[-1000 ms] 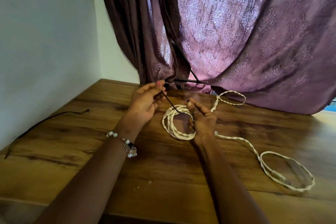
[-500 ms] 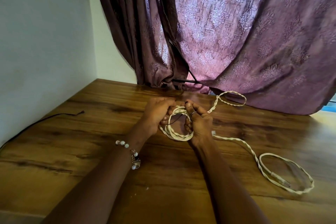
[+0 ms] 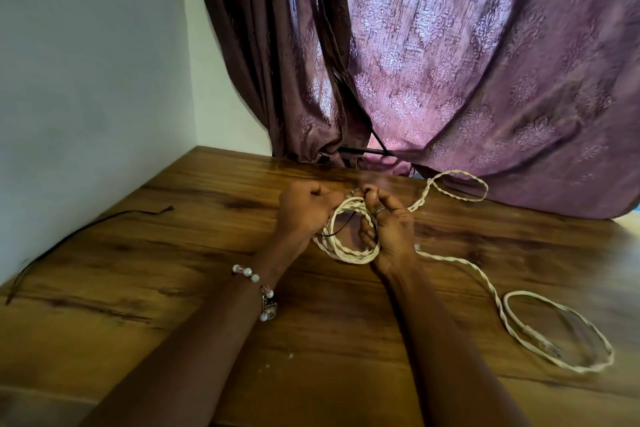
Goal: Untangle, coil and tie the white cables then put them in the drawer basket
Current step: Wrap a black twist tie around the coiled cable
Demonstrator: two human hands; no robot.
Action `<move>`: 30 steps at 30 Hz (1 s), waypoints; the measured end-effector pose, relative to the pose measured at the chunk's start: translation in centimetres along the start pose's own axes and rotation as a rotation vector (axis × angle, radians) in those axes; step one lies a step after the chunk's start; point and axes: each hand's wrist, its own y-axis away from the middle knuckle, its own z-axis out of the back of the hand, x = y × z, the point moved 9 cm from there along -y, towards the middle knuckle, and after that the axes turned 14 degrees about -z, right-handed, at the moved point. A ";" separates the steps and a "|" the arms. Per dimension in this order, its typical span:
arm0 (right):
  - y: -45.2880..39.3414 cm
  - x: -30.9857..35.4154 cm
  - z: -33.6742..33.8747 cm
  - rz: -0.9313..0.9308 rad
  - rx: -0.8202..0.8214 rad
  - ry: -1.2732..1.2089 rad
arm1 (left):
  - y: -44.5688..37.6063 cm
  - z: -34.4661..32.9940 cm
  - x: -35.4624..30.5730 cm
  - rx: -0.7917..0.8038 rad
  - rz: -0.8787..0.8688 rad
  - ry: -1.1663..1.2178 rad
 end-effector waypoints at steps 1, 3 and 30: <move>0.1 0.1 -0.1 0.008 0.004 0.001 | 0.0 0.0 -0.1 -0.005 -0.015 -0.001; 0.2 0.3 -0.2 0.025 -0.002 0.008 | -0.1 0.0 -0.5 -0.008 -0.055 -0.009; 0.6 0.6 -0.5 0.039 -0.002 0.132 | 0.3 -0.6 -0.3 0.032 -0.016 0.091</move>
